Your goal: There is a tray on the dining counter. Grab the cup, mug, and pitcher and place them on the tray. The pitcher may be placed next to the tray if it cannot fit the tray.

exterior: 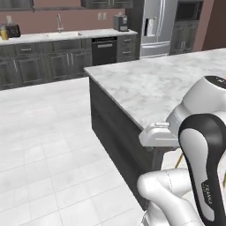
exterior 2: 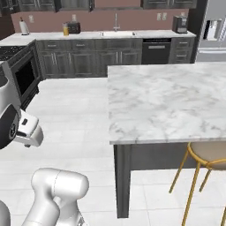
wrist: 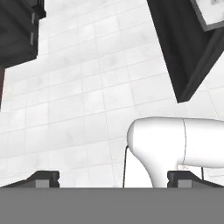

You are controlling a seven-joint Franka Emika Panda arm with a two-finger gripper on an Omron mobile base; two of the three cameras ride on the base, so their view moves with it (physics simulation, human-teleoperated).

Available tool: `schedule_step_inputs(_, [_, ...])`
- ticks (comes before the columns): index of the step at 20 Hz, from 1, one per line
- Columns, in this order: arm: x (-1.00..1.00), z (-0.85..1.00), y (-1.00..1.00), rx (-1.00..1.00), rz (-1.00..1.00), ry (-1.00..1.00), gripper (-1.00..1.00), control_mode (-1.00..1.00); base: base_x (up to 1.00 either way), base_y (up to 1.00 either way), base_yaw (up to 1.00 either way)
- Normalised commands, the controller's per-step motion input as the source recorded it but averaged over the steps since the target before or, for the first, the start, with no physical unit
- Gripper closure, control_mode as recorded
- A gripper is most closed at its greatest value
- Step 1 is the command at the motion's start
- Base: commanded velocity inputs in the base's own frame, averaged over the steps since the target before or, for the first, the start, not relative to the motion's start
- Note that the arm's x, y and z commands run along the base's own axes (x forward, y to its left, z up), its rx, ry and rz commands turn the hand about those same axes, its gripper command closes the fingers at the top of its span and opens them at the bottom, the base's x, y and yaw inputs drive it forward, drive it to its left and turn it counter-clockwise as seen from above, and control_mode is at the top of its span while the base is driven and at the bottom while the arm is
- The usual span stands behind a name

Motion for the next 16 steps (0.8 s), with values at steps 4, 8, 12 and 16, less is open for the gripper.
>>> schedule_step_inputs(4, [0.00, 0.00, 0.00, 0.00, 0.00, 0.00, -1.00, 1.00, 0.81, 1.00, -0.08])
schedule_step_inputs(8, [0.00, 0.00, 0.00, 0.00, 0.00, 0.00, -1.00, 1.00, 0.98, 1.00, -0.09])
schedule_step_inputs(12, [0.00, 0.00, 0.00, 0.00, 0.00, 0.00, -1.00, 1.00, 1.00, 1.00, -0.09])
schedule_step_inputs(16, [0.00, 0.00, 0.00, 0.00, 0.00, 0.00, -1.00, 1.00, 1.00, 1.00, -0.08])
